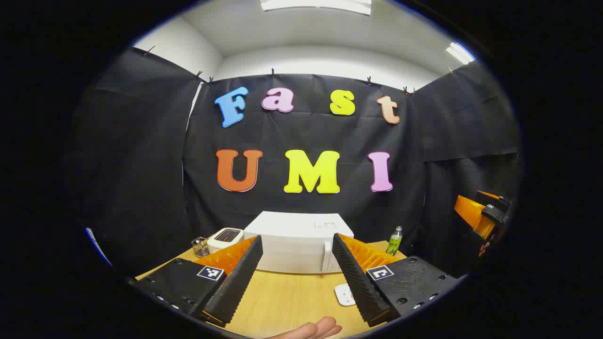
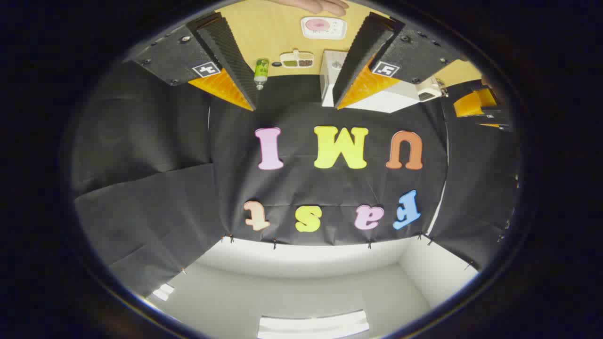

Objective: Open the microwave oven with the left hand, put the food in, and close the microwave oven.

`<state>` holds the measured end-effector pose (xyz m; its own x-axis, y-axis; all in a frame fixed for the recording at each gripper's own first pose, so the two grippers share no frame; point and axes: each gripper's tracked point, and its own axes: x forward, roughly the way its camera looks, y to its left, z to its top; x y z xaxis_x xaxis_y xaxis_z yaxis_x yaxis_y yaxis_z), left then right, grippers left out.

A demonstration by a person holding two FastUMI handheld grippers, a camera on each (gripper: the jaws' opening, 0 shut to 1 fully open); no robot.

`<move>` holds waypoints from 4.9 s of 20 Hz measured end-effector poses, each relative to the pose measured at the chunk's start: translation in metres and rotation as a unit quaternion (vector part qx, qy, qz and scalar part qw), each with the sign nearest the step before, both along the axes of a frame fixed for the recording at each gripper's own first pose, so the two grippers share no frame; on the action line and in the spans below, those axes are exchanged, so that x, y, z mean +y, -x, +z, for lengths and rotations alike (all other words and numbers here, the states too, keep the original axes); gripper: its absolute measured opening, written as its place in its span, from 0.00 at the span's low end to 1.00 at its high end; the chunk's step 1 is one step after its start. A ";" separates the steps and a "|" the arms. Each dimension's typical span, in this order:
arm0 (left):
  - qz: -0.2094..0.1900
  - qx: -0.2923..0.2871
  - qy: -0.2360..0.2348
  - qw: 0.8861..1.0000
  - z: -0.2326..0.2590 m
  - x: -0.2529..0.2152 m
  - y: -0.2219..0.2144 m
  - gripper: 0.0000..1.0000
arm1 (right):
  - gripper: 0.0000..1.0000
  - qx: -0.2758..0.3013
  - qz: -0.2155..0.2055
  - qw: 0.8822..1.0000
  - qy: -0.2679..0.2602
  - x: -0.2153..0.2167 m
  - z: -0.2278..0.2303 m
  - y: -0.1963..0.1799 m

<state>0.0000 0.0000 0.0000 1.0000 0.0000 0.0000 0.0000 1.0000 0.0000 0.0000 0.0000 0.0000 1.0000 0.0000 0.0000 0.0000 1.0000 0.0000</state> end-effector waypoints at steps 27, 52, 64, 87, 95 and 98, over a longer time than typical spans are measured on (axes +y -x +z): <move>-0.016 -0.037 0.017 0.999 0.003 0.003 -0.105 0.94 | 0.94 0.021 0.018 0.998 -0.058 -0.046 -0.003 -0.027; -0.020 0.074 -0.033 0.997 -0.237 -0.087 -0.304 0.78 | 0.94 0.022 -0.006 0.999 -0.035 -0.114 -0.055 -0.055; -0.021 0.099 -0.020 0.995 -0.285 -0.093 -0.332 0.31 | 0.94 0.031 -0.003 0.999 -0.038 -0.129 -0.087 -0.056; -0.089 0.067 -0.020 0.994 -0.282 -0.067 -0.238 0.04 | 0.94 0.075 -0.006 0.996 -0.051 -0.115 -0.131 -0.059; -0.078 0.074 -0.035 0.994 -0.282 -0.019 -0.165 0.17 | 1.00 0.092 0.026 0.995 -0.024 -0.068 -0.138 -0.039; -0.034 0.065 -0.048 0.996 -0.274 0.023 -0.133 0.25 | 1.00 0.100 0.040 0.994 -0.024 -0.050 -0.145 -0.037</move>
<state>0.1334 0.0234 -0.2741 0.9893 -0.0607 -0.1330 0.0731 0.9932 0.0906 0.0369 -0.0503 -0.1451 0.9768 0.0837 -0.1970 -0.0743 0.9957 0.0549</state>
